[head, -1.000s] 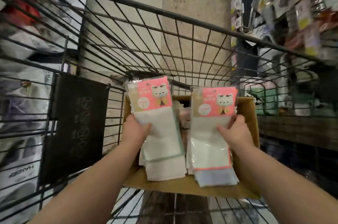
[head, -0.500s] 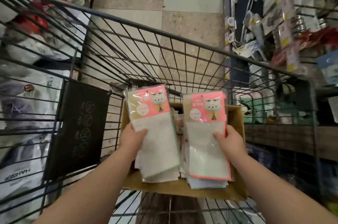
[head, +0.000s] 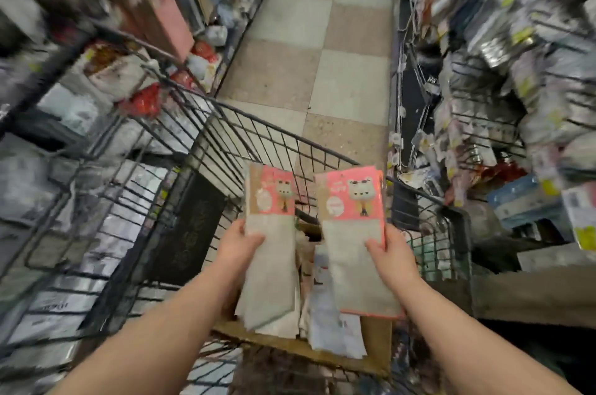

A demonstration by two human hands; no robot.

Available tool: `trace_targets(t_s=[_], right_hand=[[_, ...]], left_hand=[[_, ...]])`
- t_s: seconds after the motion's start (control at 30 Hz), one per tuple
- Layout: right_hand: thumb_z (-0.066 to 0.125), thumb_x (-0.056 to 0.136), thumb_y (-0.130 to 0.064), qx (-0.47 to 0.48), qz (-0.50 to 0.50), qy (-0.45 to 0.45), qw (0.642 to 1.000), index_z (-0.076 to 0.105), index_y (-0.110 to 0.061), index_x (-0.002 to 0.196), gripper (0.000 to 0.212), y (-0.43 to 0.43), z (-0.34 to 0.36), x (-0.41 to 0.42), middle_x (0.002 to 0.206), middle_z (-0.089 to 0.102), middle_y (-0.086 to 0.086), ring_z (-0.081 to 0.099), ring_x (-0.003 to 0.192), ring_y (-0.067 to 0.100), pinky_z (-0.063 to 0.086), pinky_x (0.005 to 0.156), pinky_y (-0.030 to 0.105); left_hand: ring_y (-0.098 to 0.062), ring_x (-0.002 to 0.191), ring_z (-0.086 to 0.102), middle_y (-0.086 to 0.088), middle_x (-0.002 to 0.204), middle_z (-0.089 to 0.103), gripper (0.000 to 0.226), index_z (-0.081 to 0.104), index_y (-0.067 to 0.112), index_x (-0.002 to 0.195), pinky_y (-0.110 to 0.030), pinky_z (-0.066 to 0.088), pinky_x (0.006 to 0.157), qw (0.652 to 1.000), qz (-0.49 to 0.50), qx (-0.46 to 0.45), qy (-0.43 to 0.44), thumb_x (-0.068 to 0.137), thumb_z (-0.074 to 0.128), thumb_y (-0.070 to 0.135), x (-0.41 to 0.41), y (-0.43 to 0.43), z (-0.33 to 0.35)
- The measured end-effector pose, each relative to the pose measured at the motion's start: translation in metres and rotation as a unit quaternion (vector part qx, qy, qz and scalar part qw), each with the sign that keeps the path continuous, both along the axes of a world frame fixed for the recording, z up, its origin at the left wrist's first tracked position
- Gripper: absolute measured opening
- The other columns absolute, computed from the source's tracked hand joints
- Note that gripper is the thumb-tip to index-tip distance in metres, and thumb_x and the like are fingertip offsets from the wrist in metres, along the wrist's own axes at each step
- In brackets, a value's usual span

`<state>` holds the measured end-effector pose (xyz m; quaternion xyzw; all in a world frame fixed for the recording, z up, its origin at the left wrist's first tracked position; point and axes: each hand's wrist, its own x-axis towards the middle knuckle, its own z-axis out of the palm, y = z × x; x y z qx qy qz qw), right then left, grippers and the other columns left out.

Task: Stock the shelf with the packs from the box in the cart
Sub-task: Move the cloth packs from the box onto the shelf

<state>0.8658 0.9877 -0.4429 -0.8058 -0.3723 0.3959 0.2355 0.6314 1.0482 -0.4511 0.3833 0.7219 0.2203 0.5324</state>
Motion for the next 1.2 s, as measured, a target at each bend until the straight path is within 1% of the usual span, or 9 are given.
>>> trace_targets(t_s=[0.1,0.23,0.3,0.53,0.73,0.87,0.93,1.07,1.2], right_hand=[[0.055,0.093,-0.012,0.027,0.009,0.001,1.0,0.053,-0.007,0.118,0.025,-0.004,0.035,-0.002,0.096,0.053,0.0,0.049,0.088,0.017,0.024,0.06,0.025],[0.057,0.091,-0.013,0.079,0.019,0.001,0.997,0.054,-0.008,0.114,0.023,-0.015,0.086,-0.009,0.097,0.056,0.001,0.056,0.094,0.022,0.033,0.069,0.026],[0.057,0.091,-0.012,0.109,0.02,0.001,0.994,0.054,-0.011,0.109,0.019,-0.024,0.112,-0.013,0.097,0.056,0.001,0.054,0.091,0.02,0.035,0.071,0.027],[0.06,0.087,-0.01,0.203,-0.038,0.007,0.978,0.057,-0.01,0.106,0.019,-0.073,0.187,-0.03,0.102,0.064,0.01,0.059,0.095,0.025,0.045,0.08,0.033],[0.058,0.086,-0.009,0.255,-0.098,0.002,0.962,0.054,-0.014,0.106,0.021,-0.14,0.229,-0.062,0.098,0.062,0.004,0.058,0.091,0.021,0.046,0.072,0.03],[0.062,0.072,-0.024,0.276,-0.134,-0.012,0.952,0.06,-0.014,0.107,0.036,-0.191,0.245,-0.085,0.104,0.068,0.01,0.065,0.097,0.029,0.054,0.086,0.044],[0.063,0.076,-0.02,0.282,-0.154,-0.016,0.947,0.061,-0.012,0.107,0.032,-0.221,0.256,-0.092,0.103,0.069,0.01,0.065,0.096,0.028,0.053,0.084,0.041],[0.061,0.084,-0.014,0.297,-0.201,-0.042,0.933,0.056,-0.016,0.103,0.019,-0.286,0.279,-0.086,0.096,0.064,0.001,0.062,0.089,0.02,0.052,0.078,0.035],[0.058,0.086,-0.014,0.322,-0.238,-0.057,0.914,0.052,-0.02,0.102,0.018,-0.35,0.295,-0.064,0.089,0.057,-0.008,0.055,0.076,0.004,0.047,0.062,0.021]], left_hand=[[-0.013,0.071,0.056,-0.009,0.097,0.062,0.024,0.058,0.01,0.103,-0.012,0.043,0.051,0.999,0.009,0.041,0.006,0.084,0.059,-0.005,-0.005,-0.012,0.038],[-0.03,0.095,0.064,-0.013,0.103,0.065,0.025,0.061,0.005,0.106,-0.032,0.05,0.077,0.996,0.03,0.087,-0.011,0.082,0.063,-0.001,-0.012,-0.025,0.084],[-0.027,0.091,0.063,-0.011,0.102,0.065,0.03,0.06,0.005,0.113,-0.033,0.05,0.076,0.994,0.028,0.101,-0.034,0.083,0.063,0.0,-0.014,-0.03,0.106],[-0.025,0.078,0.066,-0.012,0.093,0.068,0.021,0.058,0.007,0.105,-0.033,0.053,0.062,0.977,-0.031,0.157,-0.139,0.087,0.057,-0.005,-0.022,-0.048,0.172],[-0.033,0.089,0.07,-0.016,0.102,0.07,0.028,0.058,0.007,0.113,-0.044,0.057,0.076,0.958,-0.116,0.187,-0.183,0.085,0.06,0.001,-0.051,-0.098,0.208],[-0.035,0.094,0.068,-0.019,0.106,0.068,0.029,0.056,0.003,0.116,-0.049,0.055,0.085,0.944,-0.153,0.204,-0.209,0.087,0.058,0.0,-0.065,-0.142,0.231],[-0.032,0.088,0.068,-0.019,0.104,0.068,0.026,0.057,0.003,0.113,-0.045,0.058,0.079,0.936,-0.172,0.207,-0.226,0.088,0.057,-0.001,-0.064,-0.162,0.238],[-0.018,0.061,0.069,-0.013,0.087,0.069,0.018,0.061,0.006,0.102,-0.026,0.056,0.048,0.918,-0.218,0.203,-0.263,0.089,0.054,-0.005,-0.042,-0.203,0.254],[-0.023,0.068,0.066,-0.019,0.094,0.068,0.025,0.061,-0.001,0.111,-0.024,0.056,0.051,0.897,-0.273,0.209,-0.277,0.087,0.055,-0.006,-0.002,-0.244,0.266]])
